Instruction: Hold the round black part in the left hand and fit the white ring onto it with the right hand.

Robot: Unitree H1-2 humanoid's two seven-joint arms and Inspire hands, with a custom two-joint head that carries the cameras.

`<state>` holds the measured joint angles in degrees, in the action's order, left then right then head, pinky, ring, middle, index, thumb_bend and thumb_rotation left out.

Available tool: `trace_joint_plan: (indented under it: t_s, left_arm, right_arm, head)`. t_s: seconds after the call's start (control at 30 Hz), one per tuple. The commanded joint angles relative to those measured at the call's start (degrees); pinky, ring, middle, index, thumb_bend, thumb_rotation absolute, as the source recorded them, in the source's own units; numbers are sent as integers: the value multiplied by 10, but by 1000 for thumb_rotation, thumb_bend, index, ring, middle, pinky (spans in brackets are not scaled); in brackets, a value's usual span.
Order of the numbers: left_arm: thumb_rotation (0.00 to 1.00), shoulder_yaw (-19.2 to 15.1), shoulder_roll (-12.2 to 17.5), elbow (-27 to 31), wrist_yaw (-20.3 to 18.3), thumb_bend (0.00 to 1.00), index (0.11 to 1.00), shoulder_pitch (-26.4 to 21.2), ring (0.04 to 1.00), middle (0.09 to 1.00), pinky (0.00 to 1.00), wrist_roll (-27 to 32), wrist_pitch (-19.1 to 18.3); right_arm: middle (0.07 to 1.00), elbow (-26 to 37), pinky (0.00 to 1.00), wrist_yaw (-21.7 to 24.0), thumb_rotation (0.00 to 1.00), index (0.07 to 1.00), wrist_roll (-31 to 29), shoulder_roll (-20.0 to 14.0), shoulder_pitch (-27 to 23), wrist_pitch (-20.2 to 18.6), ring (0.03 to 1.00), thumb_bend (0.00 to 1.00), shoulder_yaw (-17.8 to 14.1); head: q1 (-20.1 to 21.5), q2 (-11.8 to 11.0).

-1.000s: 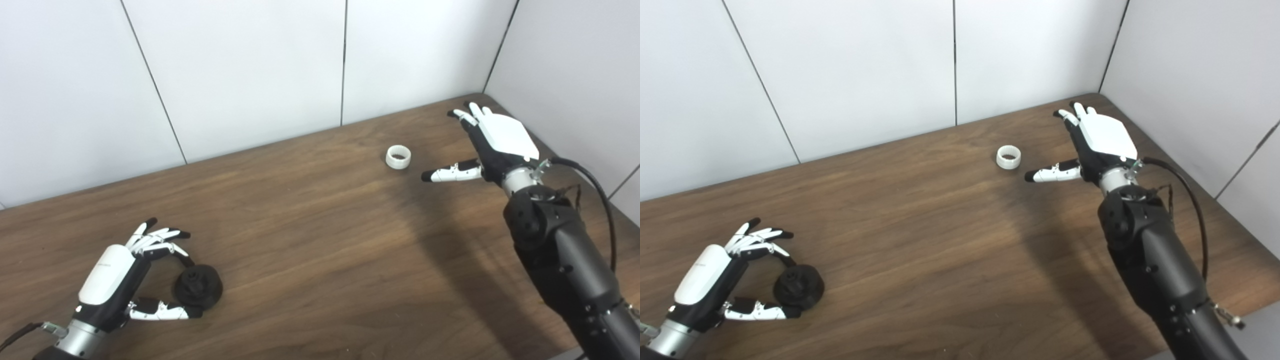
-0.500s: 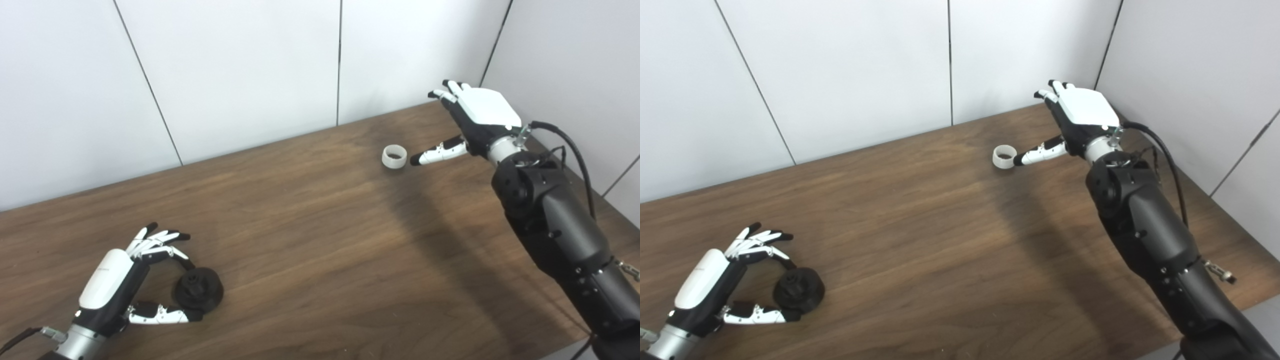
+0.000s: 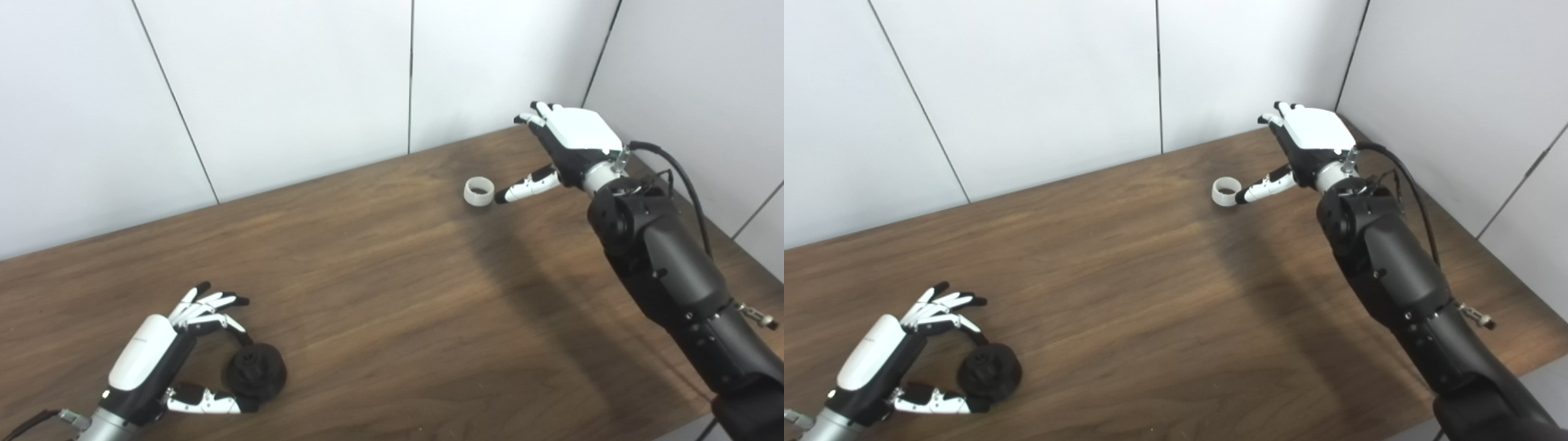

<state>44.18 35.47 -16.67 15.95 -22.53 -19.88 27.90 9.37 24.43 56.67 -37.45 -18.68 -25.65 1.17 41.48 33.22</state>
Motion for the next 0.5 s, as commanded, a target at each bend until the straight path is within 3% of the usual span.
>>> trace_joint_plan:
  t_s: [0.0, 0.47]
  left_arm:
    - [48, 23, 23, -8, -37, 512, 475, 22, 882, 837, 1000, -28, -10]
    - [47, 19, 25, -1, -37, 511, 476, 25, 879, 835, 1000, -26, -10]
  right_arm:
    - [1000, -3, 935, -15, 520, 886, 3, -23, -29, 16, 1000, 932, 1]
    - [1000, -93, 958, -7, 456, 812, -4, -30, -82, 46, 1000, 958, 53]
  head:
    - [-1, 1]
    - [-6, 3]
